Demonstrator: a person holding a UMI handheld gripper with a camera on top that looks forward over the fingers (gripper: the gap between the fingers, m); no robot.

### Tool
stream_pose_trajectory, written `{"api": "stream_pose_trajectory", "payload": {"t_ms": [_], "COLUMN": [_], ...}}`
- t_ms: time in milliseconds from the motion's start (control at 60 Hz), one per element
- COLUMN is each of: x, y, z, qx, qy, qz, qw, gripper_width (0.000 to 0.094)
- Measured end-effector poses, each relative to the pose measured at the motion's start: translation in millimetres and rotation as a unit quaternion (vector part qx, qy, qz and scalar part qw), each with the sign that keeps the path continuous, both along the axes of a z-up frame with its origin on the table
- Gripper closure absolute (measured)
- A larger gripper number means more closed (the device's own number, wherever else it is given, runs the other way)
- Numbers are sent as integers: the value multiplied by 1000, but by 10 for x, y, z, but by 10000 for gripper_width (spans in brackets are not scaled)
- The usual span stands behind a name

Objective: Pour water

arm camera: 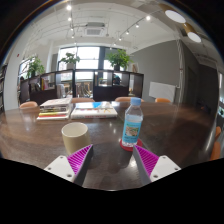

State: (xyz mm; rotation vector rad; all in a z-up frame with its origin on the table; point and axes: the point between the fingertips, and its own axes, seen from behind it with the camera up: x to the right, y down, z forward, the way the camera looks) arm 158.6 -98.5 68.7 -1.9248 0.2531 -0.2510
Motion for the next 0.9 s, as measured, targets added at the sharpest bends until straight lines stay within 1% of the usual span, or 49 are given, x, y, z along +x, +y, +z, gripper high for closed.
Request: {"api": "stream_pose_trajectory", "payload": {"t_ms": [83,267,367,650,900], "x": [-322,-1083,-1471,-2218,-2546], "y": [-190,-492,-576,-759,-978], "z": [187,638,776,877,917], "qx": [13,46,64,67,66], "qy": [5,5,15,-5,-11], "qz": [9,55,77,131,144], "qw": [1000,997,995,989,987], "gripper_width": [122,123,125,121,126]}}
